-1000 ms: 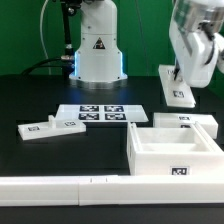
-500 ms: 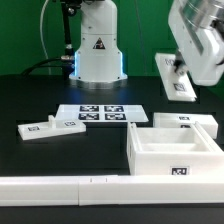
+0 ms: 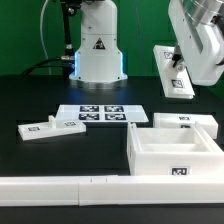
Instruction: Assemble cabinet
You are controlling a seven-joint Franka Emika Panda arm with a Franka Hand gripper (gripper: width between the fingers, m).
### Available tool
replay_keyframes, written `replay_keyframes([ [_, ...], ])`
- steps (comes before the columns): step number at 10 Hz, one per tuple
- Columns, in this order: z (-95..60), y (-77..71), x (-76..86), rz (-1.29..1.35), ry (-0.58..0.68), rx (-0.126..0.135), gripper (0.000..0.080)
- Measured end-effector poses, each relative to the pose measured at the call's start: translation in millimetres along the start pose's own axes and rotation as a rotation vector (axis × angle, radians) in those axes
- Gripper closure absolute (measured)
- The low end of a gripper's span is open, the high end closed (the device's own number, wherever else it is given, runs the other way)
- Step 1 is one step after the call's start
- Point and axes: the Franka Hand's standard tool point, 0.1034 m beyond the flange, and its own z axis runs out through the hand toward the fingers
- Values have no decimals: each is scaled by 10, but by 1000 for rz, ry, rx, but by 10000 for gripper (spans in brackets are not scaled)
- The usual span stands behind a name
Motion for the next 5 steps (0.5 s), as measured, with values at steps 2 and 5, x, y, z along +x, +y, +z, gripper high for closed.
replay_keyframes([
  [2, 16, -27, -10, 47, -5, 111, 735],
  [5, 133, -90, -110, 34, -22, 291, 735],
])
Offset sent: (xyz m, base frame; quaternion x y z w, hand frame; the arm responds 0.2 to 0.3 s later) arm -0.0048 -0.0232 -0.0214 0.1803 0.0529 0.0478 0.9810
